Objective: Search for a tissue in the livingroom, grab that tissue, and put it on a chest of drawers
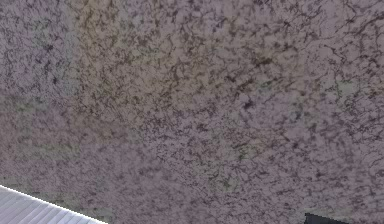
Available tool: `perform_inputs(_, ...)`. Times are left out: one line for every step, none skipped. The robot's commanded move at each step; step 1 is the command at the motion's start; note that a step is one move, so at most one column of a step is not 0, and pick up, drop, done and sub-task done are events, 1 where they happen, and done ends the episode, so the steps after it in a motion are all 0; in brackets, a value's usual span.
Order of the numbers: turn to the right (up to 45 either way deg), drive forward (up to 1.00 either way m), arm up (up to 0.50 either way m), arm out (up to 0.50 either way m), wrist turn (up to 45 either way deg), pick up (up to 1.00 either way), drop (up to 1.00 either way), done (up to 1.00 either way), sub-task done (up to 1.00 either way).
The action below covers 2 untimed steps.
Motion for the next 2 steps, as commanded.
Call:
perform_inputs(0.0, 0.0, -0.32, 0.0, 0.0, 0.0, 0.0, 0.0, 0.0)
perform_inputs(0.0, 0.0, 0.0, 0.0, 0.0, 0.0, 1.0, 0.0, 0.0)
